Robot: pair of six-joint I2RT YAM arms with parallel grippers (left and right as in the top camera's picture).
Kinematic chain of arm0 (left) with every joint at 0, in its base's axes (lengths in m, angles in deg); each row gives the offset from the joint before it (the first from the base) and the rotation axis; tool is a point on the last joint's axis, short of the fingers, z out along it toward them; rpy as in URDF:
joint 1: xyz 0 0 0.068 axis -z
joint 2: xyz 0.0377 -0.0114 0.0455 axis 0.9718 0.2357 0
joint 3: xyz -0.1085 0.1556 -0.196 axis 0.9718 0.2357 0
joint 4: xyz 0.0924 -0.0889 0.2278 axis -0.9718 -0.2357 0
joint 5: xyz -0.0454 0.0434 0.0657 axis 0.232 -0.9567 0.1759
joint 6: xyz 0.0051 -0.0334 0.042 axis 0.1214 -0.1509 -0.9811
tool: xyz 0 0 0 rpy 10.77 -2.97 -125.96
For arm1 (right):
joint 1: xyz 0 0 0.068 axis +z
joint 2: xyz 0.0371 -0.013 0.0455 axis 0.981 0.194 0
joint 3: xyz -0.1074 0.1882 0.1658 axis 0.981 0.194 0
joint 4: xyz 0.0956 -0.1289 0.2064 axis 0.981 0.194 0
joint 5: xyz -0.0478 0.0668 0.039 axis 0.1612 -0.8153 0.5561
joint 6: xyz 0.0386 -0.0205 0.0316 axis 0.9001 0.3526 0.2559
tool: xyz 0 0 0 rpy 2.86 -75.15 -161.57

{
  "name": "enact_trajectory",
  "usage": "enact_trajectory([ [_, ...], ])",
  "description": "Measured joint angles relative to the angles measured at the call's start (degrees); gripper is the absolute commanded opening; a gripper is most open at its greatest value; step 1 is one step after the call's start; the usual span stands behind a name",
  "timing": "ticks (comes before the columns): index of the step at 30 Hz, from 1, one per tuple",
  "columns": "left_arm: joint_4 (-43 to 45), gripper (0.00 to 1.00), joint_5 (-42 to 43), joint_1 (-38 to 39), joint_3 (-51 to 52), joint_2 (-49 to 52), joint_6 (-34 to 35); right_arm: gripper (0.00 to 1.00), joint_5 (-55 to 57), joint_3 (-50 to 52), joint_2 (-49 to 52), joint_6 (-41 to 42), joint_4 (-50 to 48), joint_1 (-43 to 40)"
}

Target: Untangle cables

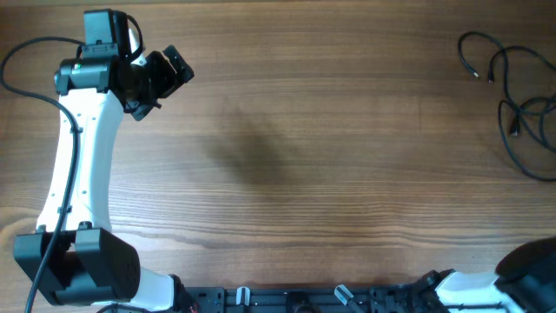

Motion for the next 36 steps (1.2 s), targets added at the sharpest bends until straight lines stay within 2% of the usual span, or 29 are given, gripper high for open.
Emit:
enact_trajectory([
  [1,0.0,1.00,0.0,0.0,0.0,0.0,0.0,0.91,0.1,0.0,2.4,0.6,-0.3,0.0],
  [3,0.0,1.00,0.0,0.0,0.0,0.0,0.0,0.99,0.0,0.1,6.3,0.7,-0.6,0.0],
  [7,0.0,1.00,0.0,0.0,0.0,0.0,0.0,1.00,-2.7,0.8,11.3,0.7,-0.8,0.0],
  [14,0.0,1.00,0.0,0.0,0.0,0.0,0.0,1.00,-14.3,-0.1,10.9,-3.6,-0.3,1.1],
  [19,0.0,1.00,0.0,0.0,0.0,0.0,0.0,1.00,-21.0,-0.4,1.9,-11.5,1.1,8.7],
  [23,0.0,1.00,0.0,0.0,0.0,0.0,0.0,1.00,-23.7,-1.4,-9.7,-19.7,3.4,21.5],
  [29,0.0,1.00,0.0,0.0,0.0,0.0,0.0,1.00,-24.9,-1.8,-21.4,-25.5,5.8,38.3],
  [36,0.0,1.00,0.0,0.0,0.0,0.0,0.0,1.00,-24.9,-1.9,-24.8,-25.1,13.9,42.3],
])
